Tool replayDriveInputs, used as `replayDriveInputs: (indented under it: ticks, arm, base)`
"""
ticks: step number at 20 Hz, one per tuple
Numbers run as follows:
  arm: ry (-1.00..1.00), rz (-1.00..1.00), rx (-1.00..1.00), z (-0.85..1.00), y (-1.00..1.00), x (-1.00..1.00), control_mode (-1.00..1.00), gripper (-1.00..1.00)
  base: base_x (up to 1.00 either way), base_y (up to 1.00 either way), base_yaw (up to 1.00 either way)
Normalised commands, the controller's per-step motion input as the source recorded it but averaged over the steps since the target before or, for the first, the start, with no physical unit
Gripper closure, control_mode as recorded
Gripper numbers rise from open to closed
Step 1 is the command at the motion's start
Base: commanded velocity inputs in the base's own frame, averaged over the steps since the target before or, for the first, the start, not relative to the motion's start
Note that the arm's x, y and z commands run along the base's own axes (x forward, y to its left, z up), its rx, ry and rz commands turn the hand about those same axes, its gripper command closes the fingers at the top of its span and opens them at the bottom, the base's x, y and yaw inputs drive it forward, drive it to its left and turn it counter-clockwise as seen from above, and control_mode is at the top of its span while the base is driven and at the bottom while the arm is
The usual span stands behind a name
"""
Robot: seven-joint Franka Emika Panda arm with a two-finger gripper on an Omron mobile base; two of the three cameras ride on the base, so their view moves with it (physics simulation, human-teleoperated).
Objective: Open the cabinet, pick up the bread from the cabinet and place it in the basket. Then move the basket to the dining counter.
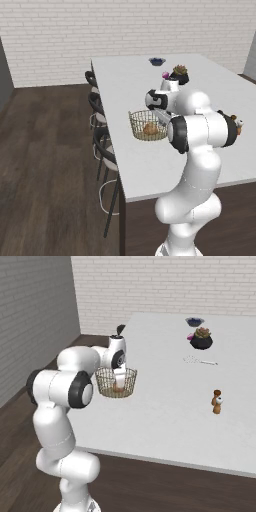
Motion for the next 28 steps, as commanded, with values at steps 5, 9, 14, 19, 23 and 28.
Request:
replayDriveInputs:
  ticks: [5,9,14,19,23,28]
  arm:
    - [-0.08,0.02,0.08,-0.76,0.00,0.32,-1.00,1.00]
    - [-0.12,0.00,0.07,-0.94,0.00,0.00,-1.00,1.00]
    - [-0.05,0.00,0.01,-0.58,0.04,0.07,-1.00,1.00]
    - [0.00,0.00,0.00,-0.34,0.14,0.00,-1.00,-1.00]
    - [-0.01,0.00,0.00,0.04,0.08,0.00,-1.00,-1.00]
    - [-0.04,0.01,0.00,0.16,0.06,-0.06,-1.00,-1.00]
  base:
    - [0.00,0.00,0.00]
    - [0.00,0.00,0.00]
    - [0.00,0.00,0.00]
    - [0.00,0.00,0.00]
    - [0.00,0.00,0.00]
    - [0.00,0.00,0.00]
